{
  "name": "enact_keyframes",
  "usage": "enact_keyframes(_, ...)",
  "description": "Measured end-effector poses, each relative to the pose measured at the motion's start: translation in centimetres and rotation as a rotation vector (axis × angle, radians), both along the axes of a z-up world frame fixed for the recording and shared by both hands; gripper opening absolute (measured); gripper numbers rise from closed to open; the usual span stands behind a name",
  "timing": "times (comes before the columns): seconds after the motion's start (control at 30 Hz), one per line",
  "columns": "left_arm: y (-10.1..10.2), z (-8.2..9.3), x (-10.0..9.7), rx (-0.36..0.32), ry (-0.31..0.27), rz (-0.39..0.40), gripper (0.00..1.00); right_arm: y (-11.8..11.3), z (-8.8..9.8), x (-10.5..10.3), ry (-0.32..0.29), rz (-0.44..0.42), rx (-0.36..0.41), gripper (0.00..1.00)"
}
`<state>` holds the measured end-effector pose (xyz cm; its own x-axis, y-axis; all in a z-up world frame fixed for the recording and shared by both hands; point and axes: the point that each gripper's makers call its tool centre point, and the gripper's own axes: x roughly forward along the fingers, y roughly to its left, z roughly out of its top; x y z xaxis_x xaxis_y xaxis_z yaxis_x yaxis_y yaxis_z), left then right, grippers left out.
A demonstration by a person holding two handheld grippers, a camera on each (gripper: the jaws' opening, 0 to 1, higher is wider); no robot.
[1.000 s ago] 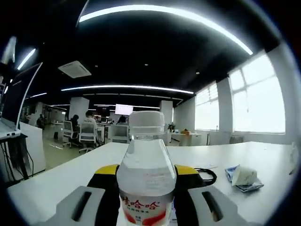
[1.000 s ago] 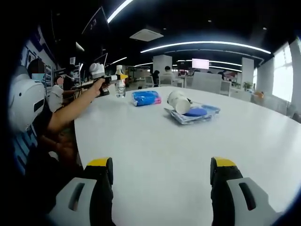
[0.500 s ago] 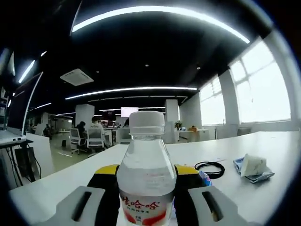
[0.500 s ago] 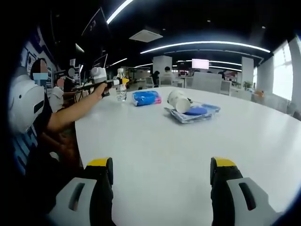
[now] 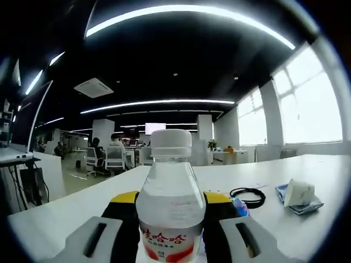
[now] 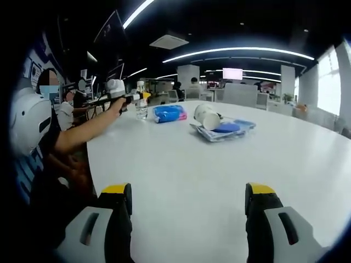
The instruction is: Arrange the tabletop items into an orderly group along one side of the table until the central work area is clear of visible clutter.
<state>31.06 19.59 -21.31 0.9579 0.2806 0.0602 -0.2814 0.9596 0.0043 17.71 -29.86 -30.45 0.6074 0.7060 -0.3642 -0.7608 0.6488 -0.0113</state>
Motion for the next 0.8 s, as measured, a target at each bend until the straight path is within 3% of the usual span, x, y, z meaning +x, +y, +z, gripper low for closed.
enact_keyframes(0.37,-0.7,-0.7,0.0,-0.018,0.000,-0.008,0.42,0.2,-0.1,-0.2,0.005,0.008,-0.002,0.82)
enact_keyframes(0.53,-1.1,-0.7,0.1,0.031,-0.014,-0.021,0.42,0.4,-0.4,-0.3,0.013,0.010,-0.004,0.82)
enact_keyframes(0.8,-1.1,-0.6,-0.2,0.043,-0.038,-0.001,0.44,0.6,-0.5,-0.2,0.016,0.012,-0.003,0.81)
